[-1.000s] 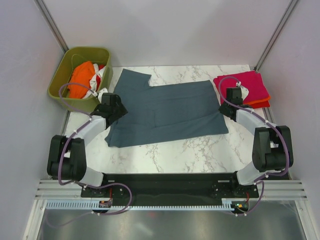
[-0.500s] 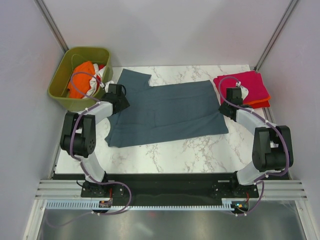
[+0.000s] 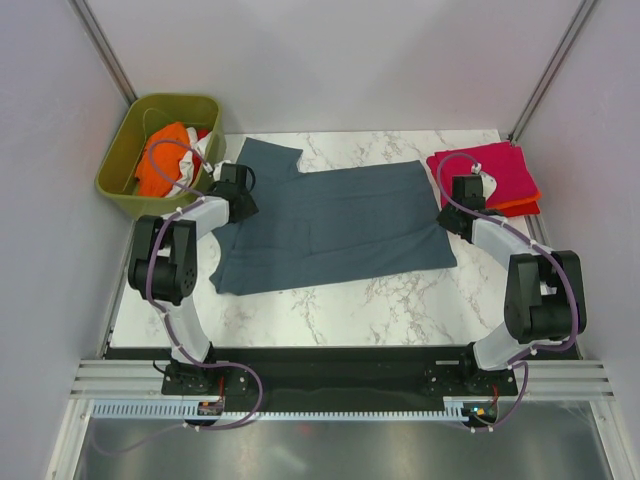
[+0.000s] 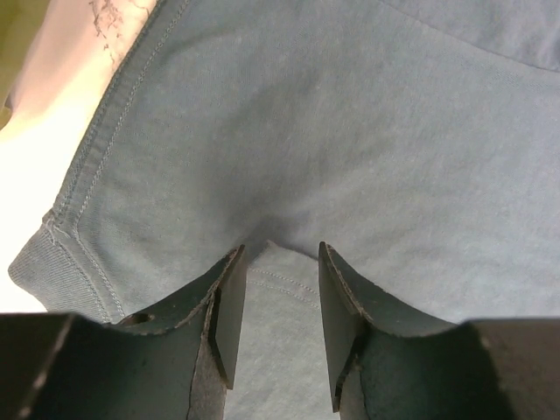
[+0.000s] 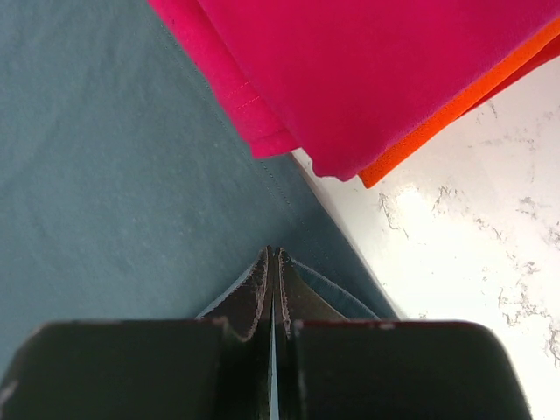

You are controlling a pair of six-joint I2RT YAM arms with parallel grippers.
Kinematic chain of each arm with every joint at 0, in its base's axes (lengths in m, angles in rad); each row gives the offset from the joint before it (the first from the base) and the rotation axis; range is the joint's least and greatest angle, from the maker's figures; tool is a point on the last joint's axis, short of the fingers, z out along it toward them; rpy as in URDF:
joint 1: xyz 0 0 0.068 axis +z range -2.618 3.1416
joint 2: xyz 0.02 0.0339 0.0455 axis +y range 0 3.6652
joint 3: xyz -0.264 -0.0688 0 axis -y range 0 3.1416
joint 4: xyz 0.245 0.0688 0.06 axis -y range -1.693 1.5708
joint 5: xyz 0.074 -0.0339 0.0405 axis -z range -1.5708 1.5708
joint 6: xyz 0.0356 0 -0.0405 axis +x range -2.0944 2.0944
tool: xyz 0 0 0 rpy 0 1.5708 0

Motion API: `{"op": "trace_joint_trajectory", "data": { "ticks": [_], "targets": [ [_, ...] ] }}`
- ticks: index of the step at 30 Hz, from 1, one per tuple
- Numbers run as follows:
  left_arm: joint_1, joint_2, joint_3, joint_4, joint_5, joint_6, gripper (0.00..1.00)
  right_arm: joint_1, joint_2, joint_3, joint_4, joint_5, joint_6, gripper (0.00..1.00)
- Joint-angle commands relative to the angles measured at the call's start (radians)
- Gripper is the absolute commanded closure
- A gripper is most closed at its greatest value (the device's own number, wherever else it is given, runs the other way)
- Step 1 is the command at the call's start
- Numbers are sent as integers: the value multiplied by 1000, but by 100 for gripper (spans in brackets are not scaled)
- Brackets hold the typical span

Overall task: Fold and stack the t-shirts
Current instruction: Fold the tshirt

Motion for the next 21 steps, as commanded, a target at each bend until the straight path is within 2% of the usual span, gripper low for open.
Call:
{"op": "trace_joint_trajectory", "data": {
  "ticks": [1, 5, 10, 13, 14, 16, 17, 21],
  "targets": [
    [6, 23, 41, -7, -40, 33, 55, 3, -7, 25, 35, 5, 9, 100],
    [9, 39, 53, -25, -26, 31, 61, 3, -7, 21, 34, 5, 9, 100],
    [15, 45, 55, -30, -13, 8, 62, 3, -10, 18, 37, 5, 15, 100],
    [23, 53, 61, -36, 3, 10, 71, 3, -14, 15, 40, 5, 14, 100],
    [28, 54, 61, -36, 10, 11, 79, 3, -14, 15, 38, 5, 12, 100],
    [32, 56, 64, -37, 18, 14, 88, 3, -14, 16, 40, 2, 15, 100],
    [34, 53, 65, -39, 18, 14, 98, 3, -16, 16, 40, 2, 15, 100],
    [34, -2, 50, -42, 12, 14, 98, 3, -22, 18, 38, 2, 15, 100]
  ]
}}
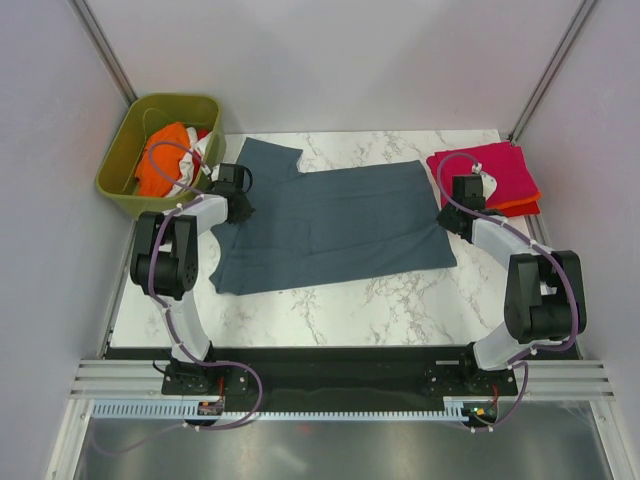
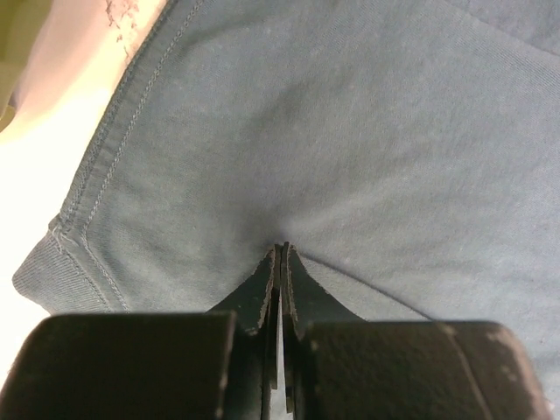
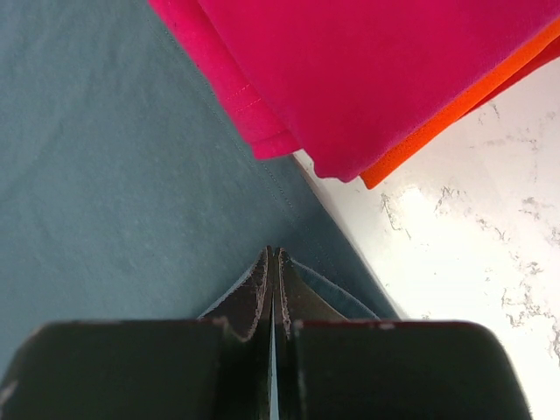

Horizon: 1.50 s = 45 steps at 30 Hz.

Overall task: Fold and stack the t-shirts
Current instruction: Fold the tshirt

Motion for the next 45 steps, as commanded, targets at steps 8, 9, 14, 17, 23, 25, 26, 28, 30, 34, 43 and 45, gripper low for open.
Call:
{"op": "trace_joint_trajectory", "data": {
  "ticks": [8, 9, 14, 17, 23, 25, 26, 28, 30, 34, 43, 45],
  "targets": [
    [6, -173, -13, -4, 29, 16, 98, 3, -39, 16, 35, -6, 17, 100],
    [6, -186, -21, -2, 29, 15, 98, 3, -42, 16, 33, -10, 17, 100],
    [8, -215, -30, -7, 28, 10, 98, 3, -47, 25, 24, -10, 17, 100],
    [6, -243, -54, -7, 11, -5, 98, 3, -57, 32, 14, 2, 14, 100],
    [8, -319, -108, 30, -4, -11, 98, 0, -79, 32, -2, 16, 11, 100],
    [8, -336, -105, 31, -4, -11, 98, 0, -77, 33, -2, 13, 14, 100],
    [8, -342, -105, 30, -7, -13, 98, 0, -80, 35, -3, 11, 14, 100],
    [9, -365, -105, 31, -9, -14, 98, 1, -83, 36, -5, 13, 15, 100],
    [8, -376, -99, 30, -11, -13, 98, 0, -83, 42, -8, 11, 14, 100],
    [8, -381, -84, 24, -11, -11, 98, 0, -74, 58, -16, 13, 11, 100],
    [9, -398, -65, 10, -17, -11, 98, -5, -76, 79, -23, 11, 11, 100],
    [9, -401, -62, 10, -21, -16, 98, -5, -64, 85, -26, 10, 9, 100]
  ]
}}
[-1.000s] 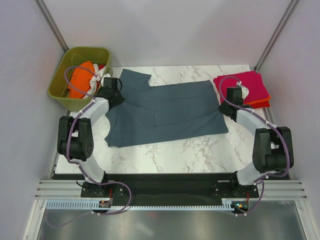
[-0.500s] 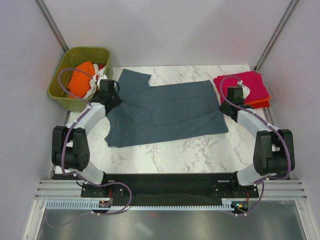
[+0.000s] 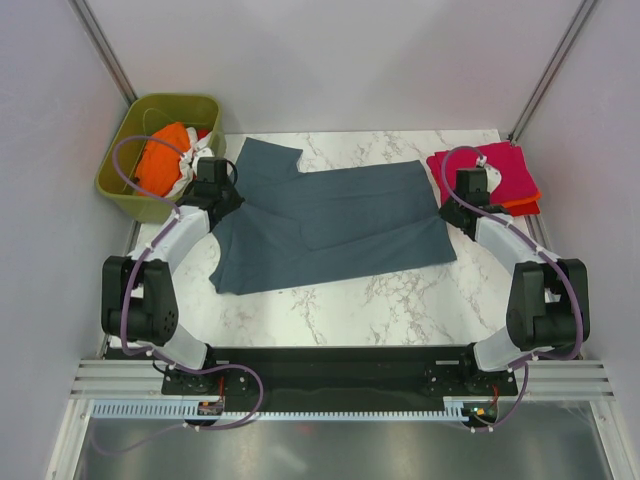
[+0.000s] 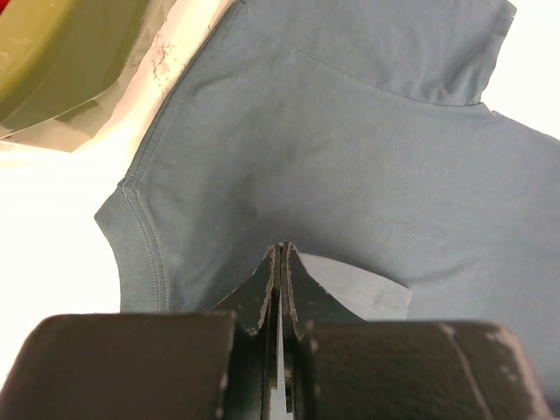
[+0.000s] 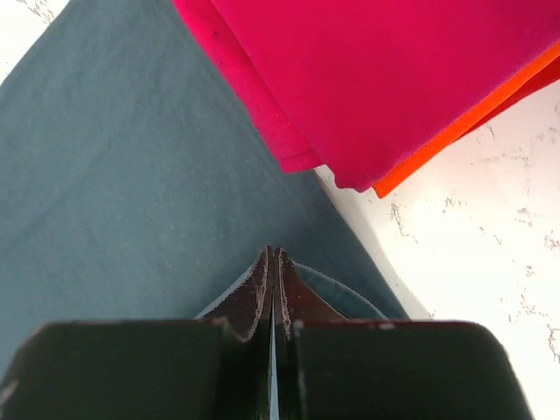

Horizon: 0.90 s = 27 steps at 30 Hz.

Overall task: Fold and stack the t-shirts
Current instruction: Fold the tshirt

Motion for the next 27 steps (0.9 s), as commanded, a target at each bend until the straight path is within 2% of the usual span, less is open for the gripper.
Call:
{"op": "trace_joint_trajectory", "data": {
  "ticks": [1, 12, 18, 19, 20, 22, 24, 27],
  "targets": [
    [8, -53, 50, 23, -38, -13, 98, -5, -14, 48, 7, 15, 3, 100],
    [6, -69, 87, 7, -40, -17, 98, -14, 34, 60, 10, 20, 8, 100],
    [8, 8, 104, 9, -42, -15, 98, -13, 80, 67, 25, 15, 15, 100],
    [8, 22, 113, 7, -43, -15, 98, -16, 93, 72, 27, 9, 17, 93],
    [8, 36, 115, 7, -45, -13, 98, -13, 95, 74, 25, 4, 17, 80],
    [9, 66, 121, 9, -46, -9, 98, -10, 89, 72, 31, -6, 12, 47],
    [9, 86, 128, 6, -43, -4, 98, 8, 72, 74, 39, 10, -14, 43],
    [9, 120, 130, 4, -42, -4, 98, 59, 52, 86, 42, 9, -37, 44]
  ]
}}
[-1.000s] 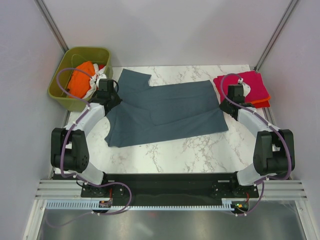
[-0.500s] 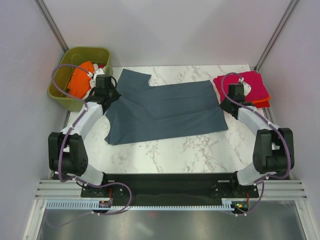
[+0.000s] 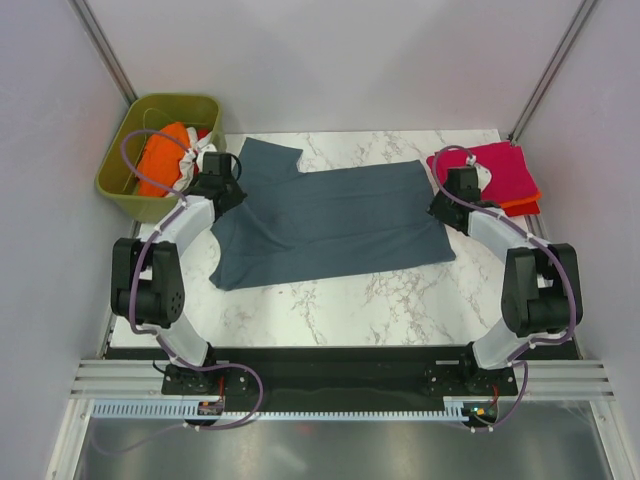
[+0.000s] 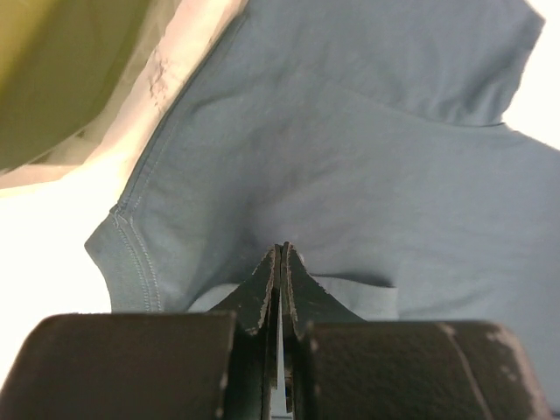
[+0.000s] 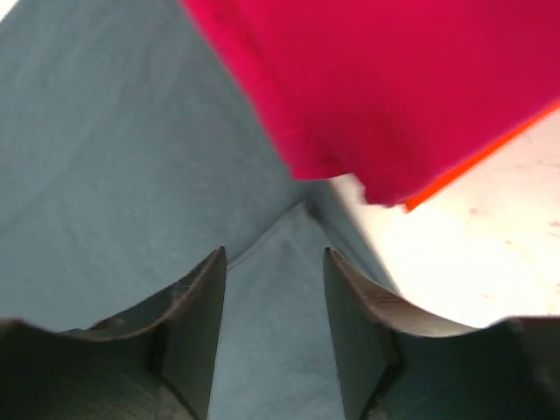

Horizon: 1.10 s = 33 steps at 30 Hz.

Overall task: Fold and stack the t-shirts
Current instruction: Fold the tshirt

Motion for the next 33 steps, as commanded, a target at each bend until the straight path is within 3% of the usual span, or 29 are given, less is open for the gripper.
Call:
{"op": "trace_joint_trajectory", "data": {
  "ticks": [1, 6, 13, 24, 33],
  "targets": [
    [8, 25, 41, 12, -28, -4, 98, 54, -43, 49, 56, -13, -33, 47],
    [9, 47, 27, 12, -31, -4, 98, 141, 9, 56, 188, -316, -36, 58],
    [14, 42, -39, 18, -49, 3, 98, 325, 245, 244, 302, -487, -30, 60],
    [26, 67, -84, 63, -3, 28, 98, 492, 587, 599, 310, -564, 36, 60],
    [39, 68, -91, 71, 18, 22, 98, 519, 715, 710, 305, -623, 71, 61]
  ]
}}
